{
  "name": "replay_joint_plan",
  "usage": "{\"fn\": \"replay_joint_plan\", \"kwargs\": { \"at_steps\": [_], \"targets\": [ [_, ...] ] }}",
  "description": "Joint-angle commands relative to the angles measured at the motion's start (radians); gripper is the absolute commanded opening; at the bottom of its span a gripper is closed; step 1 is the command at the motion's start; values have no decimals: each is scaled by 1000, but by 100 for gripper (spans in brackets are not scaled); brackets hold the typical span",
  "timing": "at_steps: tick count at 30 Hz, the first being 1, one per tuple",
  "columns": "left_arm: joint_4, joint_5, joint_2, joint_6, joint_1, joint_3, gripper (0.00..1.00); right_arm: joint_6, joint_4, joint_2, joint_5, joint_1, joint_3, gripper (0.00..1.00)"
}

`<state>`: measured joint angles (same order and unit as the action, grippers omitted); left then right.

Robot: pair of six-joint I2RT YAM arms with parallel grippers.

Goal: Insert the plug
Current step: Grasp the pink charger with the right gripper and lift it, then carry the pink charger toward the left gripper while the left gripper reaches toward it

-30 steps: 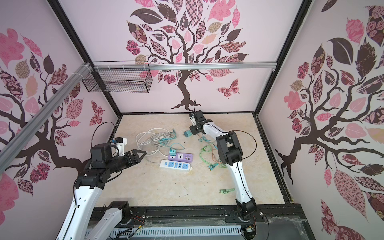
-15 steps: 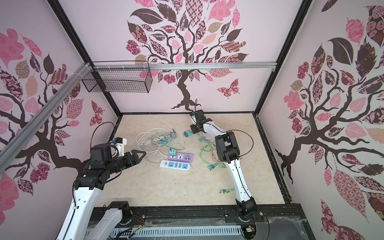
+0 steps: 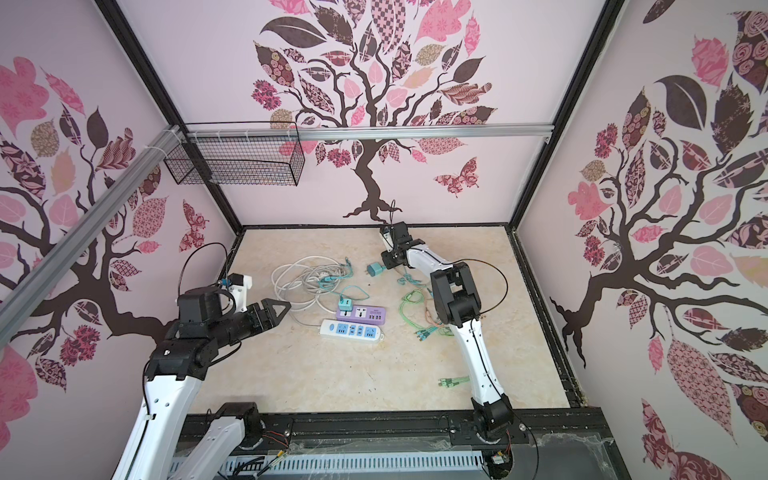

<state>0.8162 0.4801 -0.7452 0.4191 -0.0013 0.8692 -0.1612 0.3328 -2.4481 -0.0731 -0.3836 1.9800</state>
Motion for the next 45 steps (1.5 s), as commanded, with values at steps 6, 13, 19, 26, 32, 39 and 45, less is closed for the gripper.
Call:
{"fn": "replay_joint_plan", "kwargs": {
  "at_steps": [6,13,19,26,32,39,45],
  "targets": [
    [-103,67,-13,31,4,-35,78,-65,-17,335,-28,5,-121,31],
    [-160,162,-56,49,3,-32,79,-106,-7,602,-133,3,-306,29],
    [-228,259,-70,99,4,-1,80,-98,-8,871,-258,-14,-495,27],
    [-392,390,-94,214,-47,-15,85,-117,-70,1158,-353,-157,-762,30],
    [-409,432,-139,226,-181,23,86,-94,-80,1272,-347,-292,-888,26],
    [-501,557,-135,253,-196,-13,85,-74,-100,1297,-416,-339,-921,25],
    [-511,567,-163,233,-286,-17,84,-104,-92,1246,-443,-383,-883,23]
  ]
}}
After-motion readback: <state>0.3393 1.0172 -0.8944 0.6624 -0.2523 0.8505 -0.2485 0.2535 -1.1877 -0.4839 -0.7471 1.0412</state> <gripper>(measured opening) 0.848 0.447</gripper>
